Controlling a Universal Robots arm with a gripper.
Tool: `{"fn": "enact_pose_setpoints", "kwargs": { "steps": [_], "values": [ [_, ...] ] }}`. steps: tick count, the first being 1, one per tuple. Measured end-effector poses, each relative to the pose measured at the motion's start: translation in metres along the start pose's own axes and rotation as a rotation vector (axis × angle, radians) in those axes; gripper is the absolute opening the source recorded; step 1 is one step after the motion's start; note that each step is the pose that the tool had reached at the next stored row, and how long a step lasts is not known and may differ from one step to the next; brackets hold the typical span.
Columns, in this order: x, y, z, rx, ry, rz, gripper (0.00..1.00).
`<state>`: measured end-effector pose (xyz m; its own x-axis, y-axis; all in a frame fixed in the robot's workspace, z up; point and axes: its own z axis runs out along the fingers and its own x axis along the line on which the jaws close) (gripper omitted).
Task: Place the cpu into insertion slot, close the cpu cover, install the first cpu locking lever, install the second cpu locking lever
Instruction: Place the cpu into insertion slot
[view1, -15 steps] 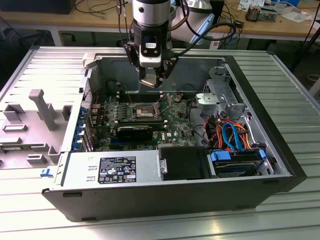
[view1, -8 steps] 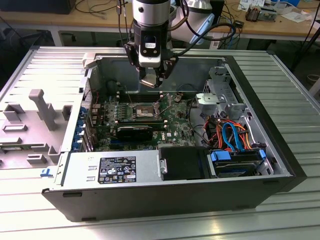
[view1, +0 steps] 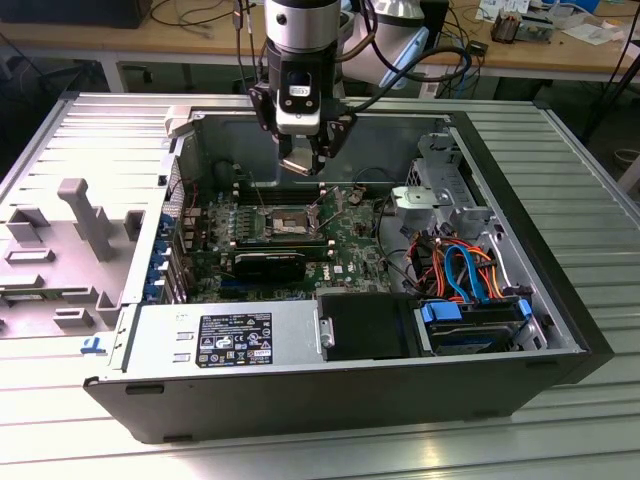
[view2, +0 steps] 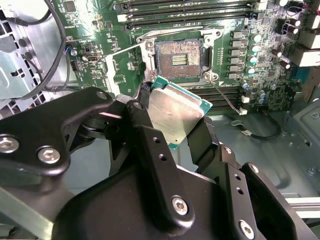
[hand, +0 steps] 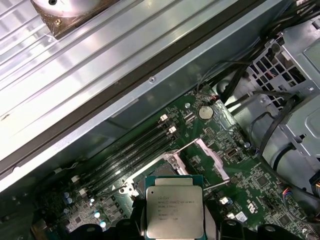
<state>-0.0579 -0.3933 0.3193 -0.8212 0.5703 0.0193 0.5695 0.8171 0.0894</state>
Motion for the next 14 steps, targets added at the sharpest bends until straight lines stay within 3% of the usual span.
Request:
{"fn": "enact_pose_setpoints", "kwargs": {
  "steps": [14],
  "values": [
    [0.0000, 0.0000, 0.0000, -0.0009, -0.0043, 0.048, 0.55]
  ]
}}
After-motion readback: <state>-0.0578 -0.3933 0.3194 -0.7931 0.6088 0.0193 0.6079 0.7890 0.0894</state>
